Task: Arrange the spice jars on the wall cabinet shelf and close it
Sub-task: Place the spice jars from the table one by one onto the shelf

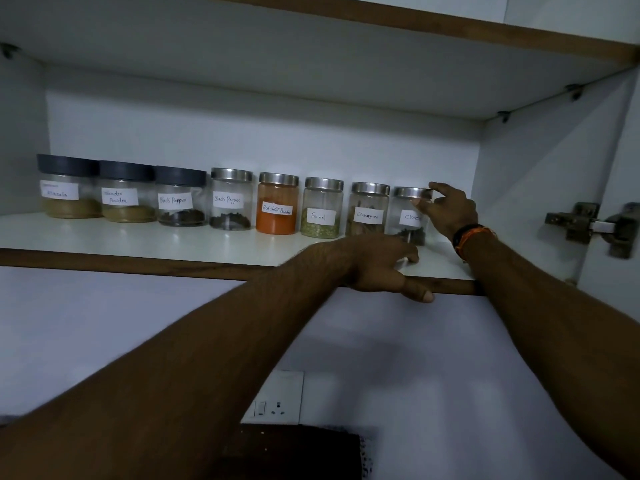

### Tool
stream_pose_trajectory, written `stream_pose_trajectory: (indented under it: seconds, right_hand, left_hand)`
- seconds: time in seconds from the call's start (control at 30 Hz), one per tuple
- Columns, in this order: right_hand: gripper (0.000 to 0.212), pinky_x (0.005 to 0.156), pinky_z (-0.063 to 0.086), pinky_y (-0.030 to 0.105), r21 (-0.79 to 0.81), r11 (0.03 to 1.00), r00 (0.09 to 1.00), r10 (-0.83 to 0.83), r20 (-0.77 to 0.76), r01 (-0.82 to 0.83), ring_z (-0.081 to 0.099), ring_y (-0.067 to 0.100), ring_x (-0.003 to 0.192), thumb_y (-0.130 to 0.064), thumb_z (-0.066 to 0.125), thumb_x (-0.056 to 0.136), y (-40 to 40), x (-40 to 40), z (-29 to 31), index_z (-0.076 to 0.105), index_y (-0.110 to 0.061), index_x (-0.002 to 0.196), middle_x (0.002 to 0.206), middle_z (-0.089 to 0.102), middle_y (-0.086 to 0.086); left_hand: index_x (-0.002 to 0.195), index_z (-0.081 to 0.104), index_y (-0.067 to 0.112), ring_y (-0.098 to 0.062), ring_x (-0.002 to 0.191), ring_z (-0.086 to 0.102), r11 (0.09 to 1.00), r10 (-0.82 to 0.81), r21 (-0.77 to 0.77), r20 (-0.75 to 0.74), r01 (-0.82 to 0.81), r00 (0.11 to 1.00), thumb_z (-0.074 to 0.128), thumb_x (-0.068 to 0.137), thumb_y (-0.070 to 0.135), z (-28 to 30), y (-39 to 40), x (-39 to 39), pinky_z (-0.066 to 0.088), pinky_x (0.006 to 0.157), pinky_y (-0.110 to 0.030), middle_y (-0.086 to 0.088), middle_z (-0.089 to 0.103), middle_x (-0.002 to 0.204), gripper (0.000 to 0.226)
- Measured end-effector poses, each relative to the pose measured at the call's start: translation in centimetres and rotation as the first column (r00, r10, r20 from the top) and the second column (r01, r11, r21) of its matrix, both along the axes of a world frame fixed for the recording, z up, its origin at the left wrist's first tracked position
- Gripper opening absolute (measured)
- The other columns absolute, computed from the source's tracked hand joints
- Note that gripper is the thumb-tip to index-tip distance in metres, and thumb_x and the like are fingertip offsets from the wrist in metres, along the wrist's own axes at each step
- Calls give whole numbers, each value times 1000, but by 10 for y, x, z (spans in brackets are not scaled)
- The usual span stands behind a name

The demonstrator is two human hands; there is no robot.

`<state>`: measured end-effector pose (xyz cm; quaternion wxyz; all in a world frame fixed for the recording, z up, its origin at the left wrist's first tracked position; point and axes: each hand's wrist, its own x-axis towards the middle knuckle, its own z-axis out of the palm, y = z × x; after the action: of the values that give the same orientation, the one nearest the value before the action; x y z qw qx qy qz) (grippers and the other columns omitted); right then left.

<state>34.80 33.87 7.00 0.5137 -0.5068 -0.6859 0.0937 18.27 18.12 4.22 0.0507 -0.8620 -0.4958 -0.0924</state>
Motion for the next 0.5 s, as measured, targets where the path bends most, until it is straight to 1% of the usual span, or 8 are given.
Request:
stream_pose_trajectory:
  seconds: [0.07,0.13,0.2,0.3,0.33,0.4,0.5]
  right_hand:
    - [70,118,33,42,-20,999,1000,-28,2,28,47,33,138,-47,66,93,-6,2,-1,43,-17,152,151,51,14]
    - [71,118,33,41,-20,999,999,-39,-4,39,48,32,138,-49,65,93,-14,3,-2,42,-17,152,149,52,14]
    - [65,115,35,36,-2,999,999,-32,-17,32,52,30,134,-42,66,94,-25,3,-5,46,-17,149,144,57,12]
    - [51,113,38,33,13,1000,999,-23,-28,23,55,27,131,-24,66,93,-46,7,-11,55,-18,142,143,59,8]
    - [49,114,41,36,-3,1000,998,3,-57,-3,56,27,129,-20,67,91,-54,10,-13,58,-19,139,143,59,7]
    - [47,111,46,44,-27,997,988,63,-144,-67,59,26,125,-15,66,88,-71,18,-16,63,-20,134,137,63,7]
    - [40,105,52,45,44,996,977,82,-197,-75,64,22,115,-13,63,87,-100,28,-27,69,-18,126,121,71,6]
  left_hand:
    - [152,37,22,-21,142,36,1000,-1,0,5,1,1000,56,90,64,-1,1,0,32,113,-38,-3,36,159,77]
    - [152,37,22,-22,141,37,1000,-3,0,11,3,1000,55,91,65,-1,1,0,32,111,-37,-2,37,159,77]
    - [152,37,22,-22,139,39,1000,-4,5,15,4,1000,54,91,64,-1,2,-1,34,109,-36,-3,38,157,76]
    - [151,38,21,-23,134,45,1000,-10,27,-12,10,1000,52,92,65,-2,-1,0,38,105,-37,-4,43,154,76]
    - [151,39,20,-23,132,46,999,-11,36,-27,12,1000,51,92,66,-2,-1,0,39,104,-37,-5,44,152,75]
    - [150,40,20,-24,131,47,998,-11,57,-61,14,998,48,93,67,-2,-3,0,40,105,-39,-6,45,152,74]
    - [151,38,23,-25,133,46,995,-11,96,-112,22,994,43,94,68,-3,-6,-1,39,108,-42,-7,44,153,73]
